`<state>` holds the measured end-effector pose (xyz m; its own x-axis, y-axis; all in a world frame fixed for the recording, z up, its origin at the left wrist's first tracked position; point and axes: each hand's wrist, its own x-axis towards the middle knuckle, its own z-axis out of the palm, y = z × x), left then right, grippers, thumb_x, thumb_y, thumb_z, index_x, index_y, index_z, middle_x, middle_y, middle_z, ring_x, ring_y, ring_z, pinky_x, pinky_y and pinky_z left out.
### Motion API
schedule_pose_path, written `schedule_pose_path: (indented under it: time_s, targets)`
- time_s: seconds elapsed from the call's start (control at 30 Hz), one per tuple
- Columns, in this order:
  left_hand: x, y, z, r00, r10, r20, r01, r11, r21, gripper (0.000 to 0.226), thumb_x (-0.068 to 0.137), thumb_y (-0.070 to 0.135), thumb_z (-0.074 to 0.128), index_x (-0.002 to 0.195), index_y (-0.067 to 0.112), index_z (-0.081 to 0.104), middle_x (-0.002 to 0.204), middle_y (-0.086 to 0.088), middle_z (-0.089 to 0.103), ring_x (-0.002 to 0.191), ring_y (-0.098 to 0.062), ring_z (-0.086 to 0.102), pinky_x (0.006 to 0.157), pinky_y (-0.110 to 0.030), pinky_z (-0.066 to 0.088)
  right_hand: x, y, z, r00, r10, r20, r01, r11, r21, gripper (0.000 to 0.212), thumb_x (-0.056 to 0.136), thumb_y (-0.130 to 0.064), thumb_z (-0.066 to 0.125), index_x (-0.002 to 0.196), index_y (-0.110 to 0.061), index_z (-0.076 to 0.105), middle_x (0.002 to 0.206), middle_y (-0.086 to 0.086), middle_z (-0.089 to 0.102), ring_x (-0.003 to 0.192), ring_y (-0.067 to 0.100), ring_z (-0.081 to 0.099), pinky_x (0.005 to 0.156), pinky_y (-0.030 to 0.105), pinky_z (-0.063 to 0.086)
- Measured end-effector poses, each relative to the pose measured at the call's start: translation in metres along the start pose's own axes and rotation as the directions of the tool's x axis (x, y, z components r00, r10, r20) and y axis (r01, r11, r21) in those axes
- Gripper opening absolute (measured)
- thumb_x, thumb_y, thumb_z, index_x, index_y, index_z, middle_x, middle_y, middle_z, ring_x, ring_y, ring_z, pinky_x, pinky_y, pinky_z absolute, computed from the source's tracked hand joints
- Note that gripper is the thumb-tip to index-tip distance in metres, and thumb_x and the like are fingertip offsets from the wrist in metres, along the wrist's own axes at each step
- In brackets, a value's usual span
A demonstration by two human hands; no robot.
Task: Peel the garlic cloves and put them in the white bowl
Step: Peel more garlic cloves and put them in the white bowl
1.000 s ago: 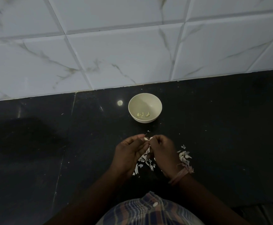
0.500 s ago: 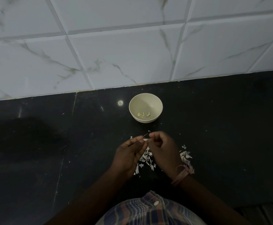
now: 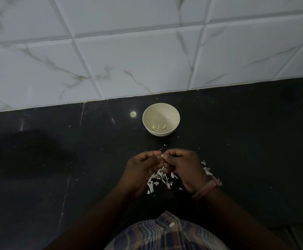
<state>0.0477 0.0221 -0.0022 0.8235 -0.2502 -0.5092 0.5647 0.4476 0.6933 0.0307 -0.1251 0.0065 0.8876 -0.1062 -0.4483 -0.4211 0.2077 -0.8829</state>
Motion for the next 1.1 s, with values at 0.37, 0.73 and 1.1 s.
schedule_pose_path:
  time_s: [0.37,0.73,1.1]
  targets:
    - [0.003,0.0,-0.007,0.992,-0.117,0.037,0.117,0.993,-0.018,0.018,0.092,-0.008,0.059,0.108,-0.01,0.068,0.097,-0.02,0.074,0.078,-0.018,0.074,0.069,-0.021,0.06,0.005,-0.003,-0.009,0.976,0.18,0.122,-0.195,0.972,0.127,0.016,0.096,0.004,0.056,0.086,0.005,0.069,0.069,0.012,0.064,0.057,0.014,0.059,0.054,0.022,0.054]
    - [0.004,0.003,0.002,0.993,-0.083,0.086,0.093,0.988,-0.12,0.021,0.088,-0.007,0.061,0.108,-0.007,0.067,0.101,-0.02,0.074,0.084,-0.019,0.075,0.076,-0.023,0.061,-0.001,-0.002,-0.007,0.991,-0.128,0.024,0.13,0.989,-0.067,0.016,0.098,-0.001,0.059,0.087,-0.003,0.07,0.071,0.014,0.07,0.06,0.025,0.065,0.061,0.036,0.058]
    - [0.003,-0.005,0.009,1.0,-0.018,-0.01,0.018,0.998,-0.063,0.039,0.081,-0.005,0.067,0.119,-0.017,0.063,0.118,-0.031,0.069,0.095,-0.026,0.074,0.085,-0.027,0.061,0.0,0.017,-0.008,0.918,-0.396,-0.027,0.317,0.771,-0.553,0.011,0.096,-0.018,0.063,0.092,-0.027,0.067,0.086,-0.008,0.069,0.079,0.006,0.066,0.072,0.024,0.052]
